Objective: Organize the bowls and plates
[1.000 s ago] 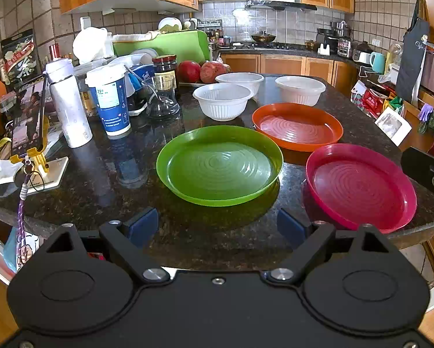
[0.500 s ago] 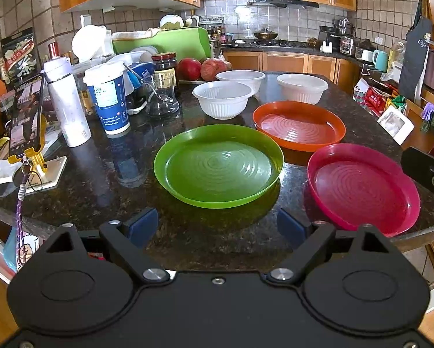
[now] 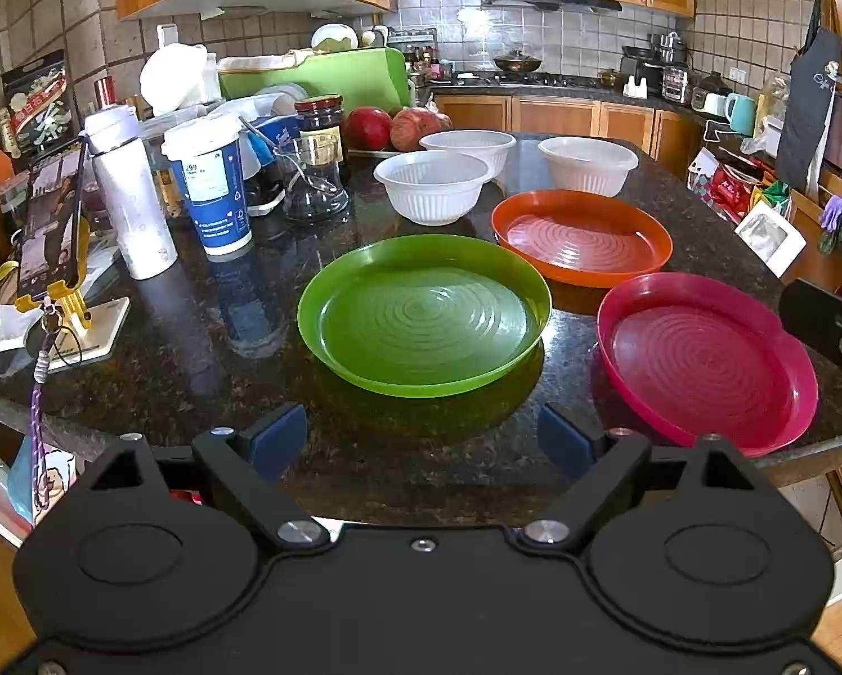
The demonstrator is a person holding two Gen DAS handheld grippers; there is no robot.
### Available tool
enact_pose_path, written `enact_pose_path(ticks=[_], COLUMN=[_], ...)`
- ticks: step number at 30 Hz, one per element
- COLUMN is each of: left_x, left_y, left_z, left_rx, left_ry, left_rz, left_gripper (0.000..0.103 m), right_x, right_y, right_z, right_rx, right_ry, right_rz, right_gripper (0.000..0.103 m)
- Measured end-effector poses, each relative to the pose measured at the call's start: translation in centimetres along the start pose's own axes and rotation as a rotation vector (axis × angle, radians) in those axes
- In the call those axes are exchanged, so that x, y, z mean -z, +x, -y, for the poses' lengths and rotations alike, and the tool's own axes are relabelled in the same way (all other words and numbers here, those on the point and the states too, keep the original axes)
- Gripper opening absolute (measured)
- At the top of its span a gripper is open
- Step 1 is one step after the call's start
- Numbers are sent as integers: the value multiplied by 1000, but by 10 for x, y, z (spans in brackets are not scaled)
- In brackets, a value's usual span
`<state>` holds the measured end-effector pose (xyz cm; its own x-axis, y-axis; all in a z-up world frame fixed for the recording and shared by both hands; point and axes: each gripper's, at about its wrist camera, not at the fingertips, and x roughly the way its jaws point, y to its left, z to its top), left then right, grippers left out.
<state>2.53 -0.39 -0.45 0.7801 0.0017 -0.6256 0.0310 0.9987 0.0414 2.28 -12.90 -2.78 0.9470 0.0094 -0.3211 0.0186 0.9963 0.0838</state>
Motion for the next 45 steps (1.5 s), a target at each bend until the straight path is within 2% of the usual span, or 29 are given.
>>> enact_pose_path(ticks=[4, 10, 18, 24, 29, 33, 40, 41, 45], left_x=[0, 3, 3, 0, -9, -17, -35, -39, -50], left_y=[0, -1, -3, -7, -2, 6, 24, 24, 33], left_z=[0, 2, 0, -7, -22, -34, -64, -68, -87], left_rx=[-4, -48, -27, -49, -33, -32, -28, -28, -23], left_ry=[7, 48, 21, 26, -4, 16, 38, 42, 47], left_rz=[-4, -8, 5, 26, 42, 64, 108, 134, 150], left_gripper=[89, 89, 89, 89, 89, 89, 89, 89, 89], right_x=[0, 0, -1, -1, -5, -9, -20, -22, -30], right_y=[0, 0, 2, 9, 26, 36, 49, 51, 63], right_z=[0, 0, 3, -1, -13, -24, -47, -51, -60], right_rx=[-2, -5, -3, 9, 18, 28, 105, 113, 81], right_ry=[-1, -3, 24, 22, 1, 5, 5, 5, 50], right_rz=[4, 7, 29, 71, 55, 64, 151, 161, 137], right_gripper=[96, 96, 96, 96, 96, 93, 91, 91, 91])
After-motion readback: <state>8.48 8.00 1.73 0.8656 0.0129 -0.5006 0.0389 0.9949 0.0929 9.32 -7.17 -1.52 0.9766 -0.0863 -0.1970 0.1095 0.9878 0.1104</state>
